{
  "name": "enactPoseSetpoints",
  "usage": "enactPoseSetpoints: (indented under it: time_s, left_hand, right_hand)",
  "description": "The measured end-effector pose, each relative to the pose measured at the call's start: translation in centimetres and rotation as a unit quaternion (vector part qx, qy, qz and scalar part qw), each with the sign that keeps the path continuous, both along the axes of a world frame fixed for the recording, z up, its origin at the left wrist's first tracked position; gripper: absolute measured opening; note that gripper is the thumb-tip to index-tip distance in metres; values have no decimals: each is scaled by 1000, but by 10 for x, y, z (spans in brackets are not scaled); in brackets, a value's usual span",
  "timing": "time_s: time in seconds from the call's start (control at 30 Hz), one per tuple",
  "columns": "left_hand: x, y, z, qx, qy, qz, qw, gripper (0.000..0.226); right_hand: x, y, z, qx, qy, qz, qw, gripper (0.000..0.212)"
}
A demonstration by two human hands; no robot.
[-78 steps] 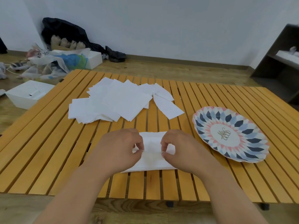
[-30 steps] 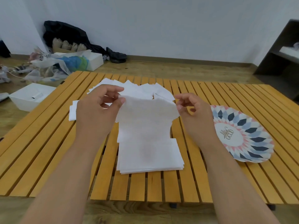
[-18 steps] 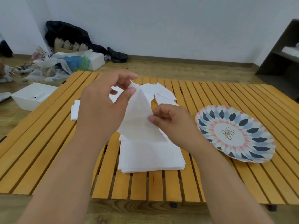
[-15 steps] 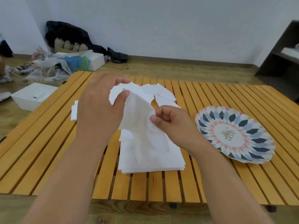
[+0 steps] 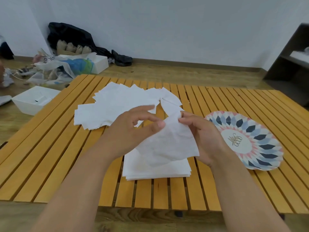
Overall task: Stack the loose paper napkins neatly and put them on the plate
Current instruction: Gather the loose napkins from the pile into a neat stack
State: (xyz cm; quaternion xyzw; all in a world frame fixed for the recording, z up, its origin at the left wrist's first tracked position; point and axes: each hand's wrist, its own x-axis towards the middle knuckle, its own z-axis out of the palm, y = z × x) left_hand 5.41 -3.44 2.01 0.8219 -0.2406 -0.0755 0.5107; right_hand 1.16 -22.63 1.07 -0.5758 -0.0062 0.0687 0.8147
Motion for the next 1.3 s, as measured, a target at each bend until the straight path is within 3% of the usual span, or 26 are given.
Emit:
enactPoseSetpoints:
  time_s: [0.1, 0.23, 0.37, 0.47, 0.57, 0.67, 0.77, 0.83, 1.17, 1.3]
  left_hand:
    - [-2, -2, -1, 11, 14, -12, 1000, 38]
    - [-2, -4, -3, 19, -3, 19, 1000, 6]
    - [0, -1, -4, -9, -9, 10, 1000, 18]
    - [2, 0, -4, -29, 7, -18, 999, 20]
    - [7, 0, -12, -45, 26, -18, 998, 23]
    - [18, 3, -34, 4, 32, 32, 999, 21]
    - [24, 10, -60, 209, -13, 54, 976, 19]
    - [24, 10, -72, 263, -26, 50, 963, 29]
    - [25, -5, -84, 279, -162, 115, 939, 26]
    - [10, -2, -66, 219, -304, 117, 920, 24]
  right_hand:
    - [1, -1, 0, -1, 4, -27, 1000, 11]
    - [1, -3, -2, -31, -1, -57, 998, 14]
    - [7, -1, -10, -152, -10, -102, 983, 35]
    - [7, -1, -13, -155, 2, -65, 986, 46]
    - [1, 1, -12, -138, 23, -13, 990, 35]
    - [5, -4, -19, -167, 35, -125, 977, 20]
    - [10, -20, -21, -172, 54, -272, 945, 6]
    - [8, -29, -21, -151, 58, -324, 932, 6]
    - [0, -38, -16, -97, 47, -368, 924, 13]
    - [-3, -41, -9, -65, 38, -377, 923, 14]
